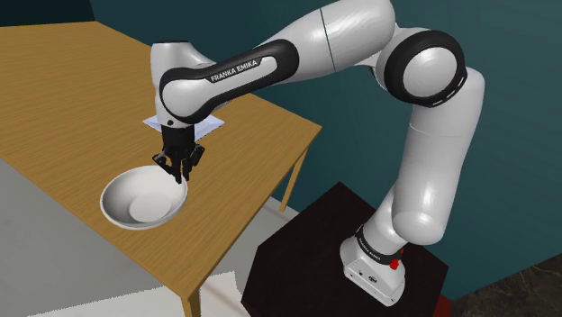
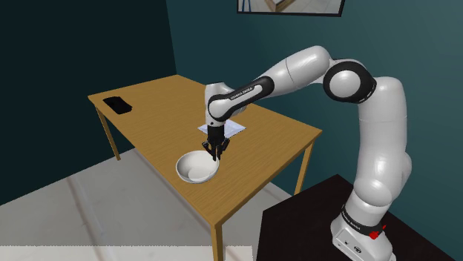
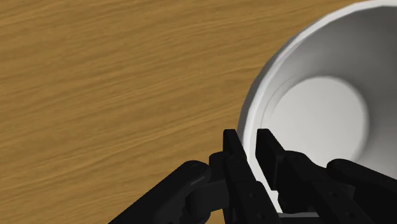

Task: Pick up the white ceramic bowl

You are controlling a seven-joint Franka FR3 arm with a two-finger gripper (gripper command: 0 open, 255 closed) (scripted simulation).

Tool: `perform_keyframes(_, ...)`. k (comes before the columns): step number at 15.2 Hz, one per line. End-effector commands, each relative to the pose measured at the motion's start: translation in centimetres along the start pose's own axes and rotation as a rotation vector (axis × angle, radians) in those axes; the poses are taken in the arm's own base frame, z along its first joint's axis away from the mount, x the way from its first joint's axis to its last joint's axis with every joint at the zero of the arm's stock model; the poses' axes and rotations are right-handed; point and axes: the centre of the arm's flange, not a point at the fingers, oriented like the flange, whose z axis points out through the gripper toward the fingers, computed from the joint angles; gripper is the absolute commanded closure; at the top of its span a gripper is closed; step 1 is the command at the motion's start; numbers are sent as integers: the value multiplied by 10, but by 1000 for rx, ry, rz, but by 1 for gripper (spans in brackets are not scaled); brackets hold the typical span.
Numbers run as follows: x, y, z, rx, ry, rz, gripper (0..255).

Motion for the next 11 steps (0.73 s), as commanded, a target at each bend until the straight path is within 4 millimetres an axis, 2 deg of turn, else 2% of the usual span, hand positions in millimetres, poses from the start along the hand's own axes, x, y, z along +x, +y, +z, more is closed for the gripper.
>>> perform_keyframes(1, -1, -1, -4, 0, -1, 0, 255)
perform_keyframes(11, -11, -7, -56, 0, -1, 0, 255)
